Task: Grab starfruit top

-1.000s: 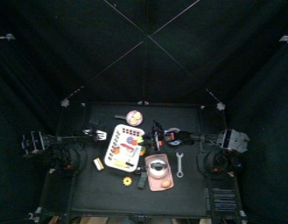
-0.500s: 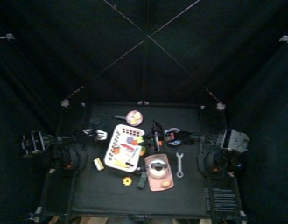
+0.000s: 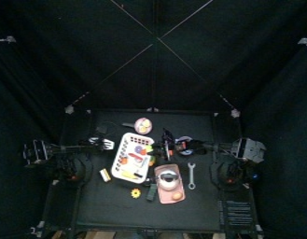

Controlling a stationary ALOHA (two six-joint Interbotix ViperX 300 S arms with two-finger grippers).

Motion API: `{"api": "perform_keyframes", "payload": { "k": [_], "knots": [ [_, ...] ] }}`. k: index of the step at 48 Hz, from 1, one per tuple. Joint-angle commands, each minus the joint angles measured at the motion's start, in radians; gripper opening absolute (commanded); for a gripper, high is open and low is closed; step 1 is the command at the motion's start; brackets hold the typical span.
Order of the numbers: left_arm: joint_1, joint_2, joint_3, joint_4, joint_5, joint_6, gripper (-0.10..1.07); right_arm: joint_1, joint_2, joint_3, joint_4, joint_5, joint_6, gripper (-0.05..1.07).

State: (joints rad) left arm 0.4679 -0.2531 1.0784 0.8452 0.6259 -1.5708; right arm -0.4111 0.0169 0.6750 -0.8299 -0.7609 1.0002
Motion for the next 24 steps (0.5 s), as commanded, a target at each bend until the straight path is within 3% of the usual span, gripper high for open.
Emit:
{"api": "perform_keyframes", "payload": {
  "k": [1, 12, 24],
  "knots": [
    [0.003, -0.012, -0.005, 0.012, 0.000, 0.002, 0.98, 0.002, -0.014, -0.025, 0.003, -0.003, -0.002, 0.64],
    [-0.002, -0.031, 0.005, 0.012, -0.025, 0.020, 0.98, 0.002, -0.012, -0.026, 0.005, -0.002, -0.003, 0.64],
    [0.005, -0.052, 0.008, -0.041, -0.031, 0.133, 0.98, 0.002, -0.003, -0.031, 0.005, 0.009, -0.002, 0.64]
  ]
}}
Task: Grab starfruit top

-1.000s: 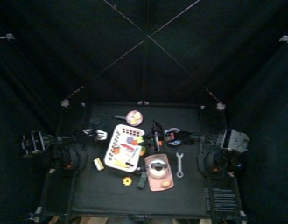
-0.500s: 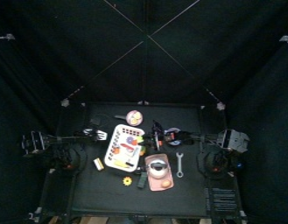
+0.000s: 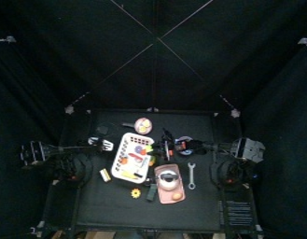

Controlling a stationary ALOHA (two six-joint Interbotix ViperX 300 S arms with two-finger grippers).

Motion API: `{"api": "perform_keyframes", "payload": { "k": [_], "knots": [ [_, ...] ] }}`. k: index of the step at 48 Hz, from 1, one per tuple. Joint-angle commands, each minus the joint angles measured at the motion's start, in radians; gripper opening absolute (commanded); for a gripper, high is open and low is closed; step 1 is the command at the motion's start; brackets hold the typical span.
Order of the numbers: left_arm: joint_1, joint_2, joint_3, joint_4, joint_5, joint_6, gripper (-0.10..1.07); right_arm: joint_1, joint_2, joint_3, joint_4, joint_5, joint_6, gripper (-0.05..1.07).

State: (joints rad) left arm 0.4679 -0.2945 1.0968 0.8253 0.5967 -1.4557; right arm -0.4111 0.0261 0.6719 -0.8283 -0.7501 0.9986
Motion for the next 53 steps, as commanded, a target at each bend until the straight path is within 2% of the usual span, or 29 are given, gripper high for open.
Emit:
{"api": "perform_keyframes", "payload": {
  "k": [1, 21, 33, 53],
  "knots": [
    [0.008, -0.011, -0.011, -0.028, 0.000, 0.023, 0.98, 0.003, -0.012, -0.028, 0.003, 0.000, 0.000, 0.64],
    [0.060, -0.009, 0.009, -0.040, -0.008, 0.038, 0.98, 0.002, -0.009, -0.029, 0.003, 0.003, 0.000, 0.64],
    [0.083, 0.000, 0.014, -0.021, -0.058, 0.037, 0.98, 0.003, -0.009, -0.029, 0.003, 0.003, 0.000, 0.64],
    [0.084, 0.011, 0.015, -0.054, -0.071, 0.035, 0.98, 0.003, -0.009, -0.029, 0.003, 0.003, 0.000, 0.64]
  ]
}}
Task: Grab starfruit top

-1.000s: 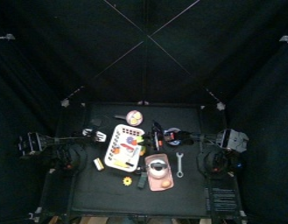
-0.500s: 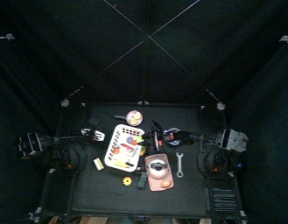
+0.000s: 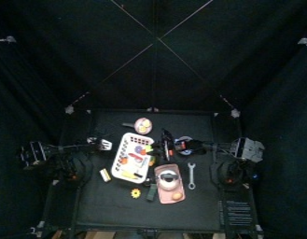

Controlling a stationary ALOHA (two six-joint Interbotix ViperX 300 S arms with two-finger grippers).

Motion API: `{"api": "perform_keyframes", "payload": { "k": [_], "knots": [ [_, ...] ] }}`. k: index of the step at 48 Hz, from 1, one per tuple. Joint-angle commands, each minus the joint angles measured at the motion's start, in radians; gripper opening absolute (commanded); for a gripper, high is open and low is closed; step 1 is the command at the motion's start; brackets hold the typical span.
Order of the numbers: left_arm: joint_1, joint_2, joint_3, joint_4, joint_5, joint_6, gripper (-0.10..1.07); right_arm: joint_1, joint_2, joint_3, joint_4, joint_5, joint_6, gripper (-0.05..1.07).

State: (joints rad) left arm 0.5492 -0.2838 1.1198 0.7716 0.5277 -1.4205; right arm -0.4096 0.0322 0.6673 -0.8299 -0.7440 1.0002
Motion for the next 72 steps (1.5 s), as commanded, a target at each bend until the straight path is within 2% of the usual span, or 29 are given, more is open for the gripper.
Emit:
{"api": "perform_keyframes", "payload": {
  "k": [1, 10, 31, 43, 55, 64, 72],
  "knots": [
    [0.003, 0.000, -0.008, 0.000, 0.000, 0.000, 0.98, 0.002, -0.015, -0.025, 0.005, -0.003, -0.002, 0.64],
    [0.003, 0.000, -0.008, 0.000, 0.000, -0.002, 0.95, 0.002, -0.015, -0.025, 0.005, -0.003, -0.002, 0.64],
    [0.003, -0.002, -0.009, 0.003, -0.002, 0.003, 0.71, 0.002, -0.015, -0.023, 0.005, -0.003, -0.002, 0.64],
    [-0.006, -0.092, -0.015, 0.023, 0.000, 0.006, 0.68, 0.002, -0.015, -0.023, 0.003, -0.003, -0.002, 0.64],
    [-0.066, -0.252, -0.014, 0.077, -0.002, 0.009, 0.68, 0.003, -0.015, -0.034, 0.008, 0.012, 0.000, 0.64],
    [-0.118, -0.333, -0.009, 0.120, -0.008, 0.012, 0.68, 0.015, -0.015, -0.051, 0.005, 0.049, 0.009, 0.64],
    [-0.207, -0.362, -0.031, 0.141, -0.173, 0.061, 0.68, 0.054, -0.015, -0.075, -0.014, 0.135, 0.009, 0.64]
  ]
}}
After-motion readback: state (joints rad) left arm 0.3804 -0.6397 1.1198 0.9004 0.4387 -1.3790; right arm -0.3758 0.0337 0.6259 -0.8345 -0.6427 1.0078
